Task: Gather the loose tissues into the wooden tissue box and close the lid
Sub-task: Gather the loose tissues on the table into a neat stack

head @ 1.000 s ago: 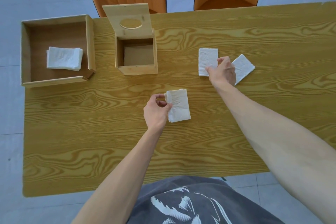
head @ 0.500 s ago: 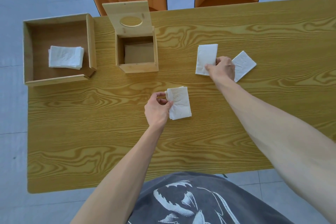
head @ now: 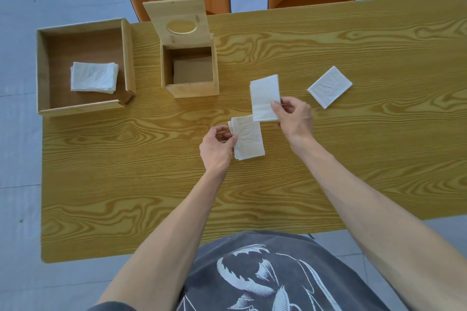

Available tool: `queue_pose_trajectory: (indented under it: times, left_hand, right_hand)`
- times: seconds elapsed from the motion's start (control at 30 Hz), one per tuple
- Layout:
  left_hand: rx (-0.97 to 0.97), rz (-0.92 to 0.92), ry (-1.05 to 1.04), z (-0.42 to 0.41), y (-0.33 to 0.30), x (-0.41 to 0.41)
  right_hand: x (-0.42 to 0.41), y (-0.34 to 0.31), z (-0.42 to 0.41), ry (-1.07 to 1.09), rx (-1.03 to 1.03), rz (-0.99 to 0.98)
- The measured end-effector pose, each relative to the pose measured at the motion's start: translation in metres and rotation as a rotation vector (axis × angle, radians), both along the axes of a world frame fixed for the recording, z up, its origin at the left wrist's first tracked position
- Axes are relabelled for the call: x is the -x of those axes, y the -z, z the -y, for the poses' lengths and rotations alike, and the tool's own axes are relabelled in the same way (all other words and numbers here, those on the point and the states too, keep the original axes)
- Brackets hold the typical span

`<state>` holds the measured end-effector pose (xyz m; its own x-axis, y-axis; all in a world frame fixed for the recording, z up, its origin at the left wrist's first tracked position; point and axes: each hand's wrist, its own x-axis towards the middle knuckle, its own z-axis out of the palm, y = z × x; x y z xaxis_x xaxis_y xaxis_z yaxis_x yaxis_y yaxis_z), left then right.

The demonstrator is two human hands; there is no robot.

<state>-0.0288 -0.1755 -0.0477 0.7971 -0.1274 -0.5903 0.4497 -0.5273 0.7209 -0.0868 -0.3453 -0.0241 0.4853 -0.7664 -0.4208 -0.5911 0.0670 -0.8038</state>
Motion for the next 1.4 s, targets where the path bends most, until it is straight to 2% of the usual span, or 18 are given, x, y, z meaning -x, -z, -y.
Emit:
queue_pose_trajectory:
  times: [0.3,0.53,0.8,1.1,1.4]
  left_hand:
    - [0.063,-0.053,-0.052,-0.004,-0.001,0.002]
    - [0.068,-0.054,-0.079,-0.005,-0.004,0.004]
    - [0.015,-0.012,0.015,-0.003,-0.002,0.003]
    - [0.001,0.007,-0.002,0.002,0.0,0.006]
    - [-0.007,0.016,-0.008,0.002,-0.003,0.006]
  right_hand:
    - [0.028,0.022,-0.05,-0.072,-0.143,-0.073]
    - [0.025,0.023,-0.057,-0.165,0.047,-0.192]
    - [0.028,0.024,-0.057,-0.201,0.149,-0.321]
    - [0.023,0.02,-0.009,-0.092,0.196,-0.269]
    - [0.01,0.01,0.075,0.247,0.222,-0.294]
